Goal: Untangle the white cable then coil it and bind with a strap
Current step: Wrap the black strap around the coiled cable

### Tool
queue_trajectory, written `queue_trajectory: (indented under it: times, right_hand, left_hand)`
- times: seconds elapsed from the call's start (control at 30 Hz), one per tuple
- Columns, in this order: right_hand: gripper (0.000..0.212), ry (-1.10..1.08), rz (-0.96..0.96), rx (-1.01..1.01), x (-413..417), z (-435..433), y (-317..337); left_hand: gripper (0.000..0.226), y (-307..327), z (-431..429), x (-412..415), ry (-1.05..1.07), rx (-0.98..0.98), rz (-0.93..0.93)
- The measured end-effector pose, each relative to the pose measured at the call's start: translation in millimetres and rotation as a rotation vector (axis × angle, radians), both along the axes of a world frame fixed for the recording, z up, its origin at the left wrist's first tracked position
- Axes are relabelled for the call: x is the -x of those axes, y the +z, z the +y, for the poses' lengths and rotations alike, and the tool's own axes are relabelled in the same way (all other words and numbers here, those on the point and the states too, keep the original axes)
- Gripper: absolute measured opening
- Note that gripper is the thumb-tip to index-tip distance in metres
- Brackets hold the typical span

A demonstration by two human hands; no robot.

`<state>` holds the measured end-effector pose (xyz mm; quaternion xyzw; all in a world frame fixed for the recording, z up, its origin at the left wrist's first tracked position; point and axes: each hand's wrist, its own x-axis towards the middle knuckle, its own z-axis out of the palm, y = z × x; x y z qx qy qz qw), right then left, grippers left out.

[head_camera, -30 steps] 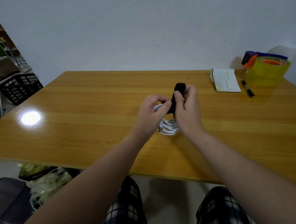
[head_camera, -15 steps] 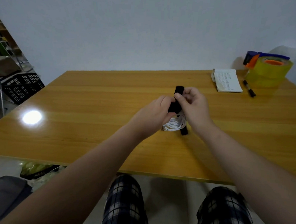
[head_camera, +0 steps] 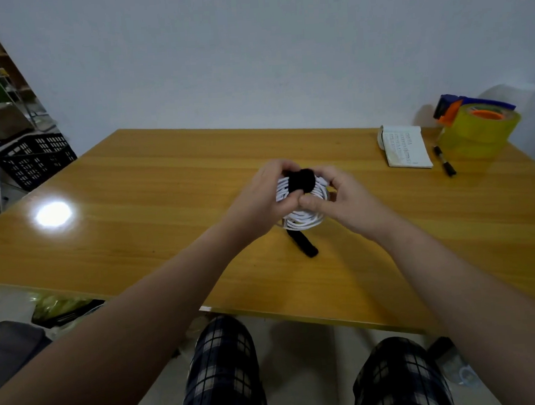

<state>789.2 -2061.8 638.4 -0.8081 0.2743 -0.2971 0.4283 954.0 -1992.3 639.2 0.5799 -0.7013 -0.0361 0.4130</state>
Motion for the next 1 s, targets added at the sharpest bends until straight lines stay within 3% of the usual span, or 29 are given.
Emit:
queue_trajectory:
  times: [0.1, 0.23, 0.37, 0.43, 0.5, 0.6, 0.73, 0.9, 1.0]
  right_hand:
    - [0.041, -0.004, 0.099, 0.087, -1.4, -1.4, 3.4]
    - [0.040, -0.040, 0.011, -0.063, -8.5, 5.0, 7.4]
    - [0.045, -0.017, -0.020, -0.193, -9.0, 4.4, 6.6]
    - [0.049, 0.035, 0.006, -0.177, -9.1, 3.2, 6.0]
    - [0.047, 0.042, 0.083, 0.025, -11.6, 1.9, 4.8]
    - [0.044, -0.117, 0.252, 0.564, -13.6, -0.2, 3.2]
    - [0.043, -0.082, 0.183, 0.963, -8.7, -1.2, -5.3]
    - [0.014, -0.084, 0.061, 1.155, -4.1, 3.8, -18.3]
    - [0.013, -0.043, 0.047, 1.156, -0.8, 3.7, -26.3]
  left_hand:
    - [0.033, 1.3, -1.3, -2.6, -0.048, -0.015, -0.083]
    - [0.035, 5.5, -2.1, -1.4, -0.069, -0.154, -0.156]
    - [0.029, 7.4, 1.8, 0.0, -0.063, -0.275, -0.064]
    - [0.026, 7.0, 3.3, -0.6, -0.088, -0.321, 0.094]
    - [0.023, 8.0, 4.6, 0.1, -0.116, -0.388, 0.294]
    - [0.022, 8.8, 6.0, 0.3, -0.123, -0.453, 0.512]
    - [0.024, 7.6, 6.0, -4.2, -0.142, -0.504, 0.530]
    - [0.032, 6.1, 6.3, -4.8, -0.126, -0.549, 0.417]
    - [0.028, 4.5, 3.1, -2.6, -0.115, -0.561, 0.391]
